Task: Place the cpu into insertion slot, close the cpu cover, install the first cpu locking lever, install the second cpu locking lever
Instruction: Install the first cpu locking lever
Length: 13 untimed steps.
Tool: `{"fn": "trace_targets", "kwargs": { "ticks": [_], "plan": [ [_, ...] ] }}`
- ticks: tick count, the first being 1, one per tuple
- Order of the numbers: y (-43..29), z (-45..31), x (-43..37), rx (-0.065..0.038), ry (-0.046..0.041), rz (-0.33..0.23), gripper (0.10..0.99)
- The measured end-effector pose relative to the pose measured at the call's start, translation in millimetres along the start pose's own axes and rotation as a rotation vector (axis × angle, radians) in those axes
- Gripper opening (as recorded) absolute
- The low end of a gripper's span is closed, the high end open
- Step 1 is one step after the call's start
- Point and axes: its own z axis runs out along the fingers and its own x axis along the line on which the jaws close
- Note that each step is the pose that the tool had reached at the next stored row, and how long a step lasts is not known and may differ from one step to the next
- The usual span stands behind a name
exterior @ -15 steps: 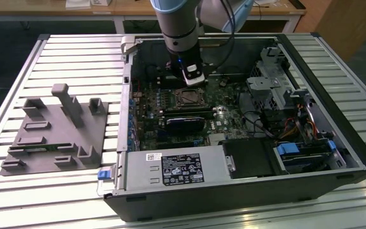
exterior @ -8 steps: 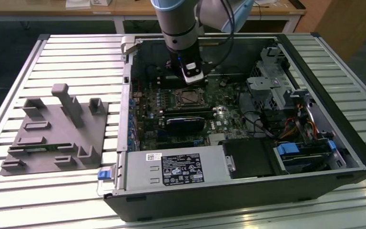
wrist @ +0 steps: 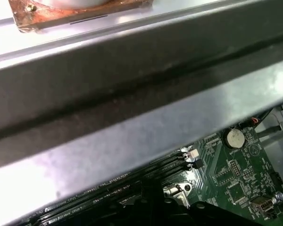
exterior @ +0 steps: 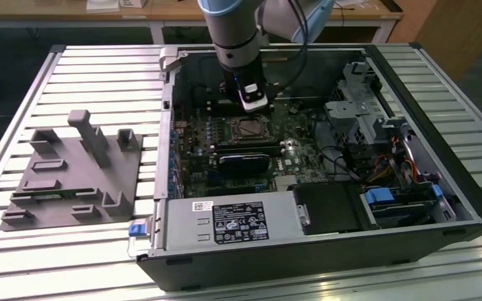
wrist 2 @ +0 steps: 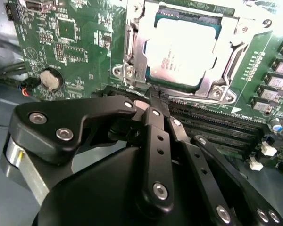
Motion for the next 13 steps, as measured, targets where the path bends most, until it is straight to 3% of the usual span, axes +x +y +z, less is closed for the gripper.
{"fn": "trace_targets", "kwargs": {
  "ticks": [9, 13],
  "plan": [
    [-0.7, 3.2, 0.6, 0.008, -0.0055, 0.007, 0.106],
    [0.7, -2.0, -0.3, 0.008, -0.006, 0.008, 0.106]
  ]
}}
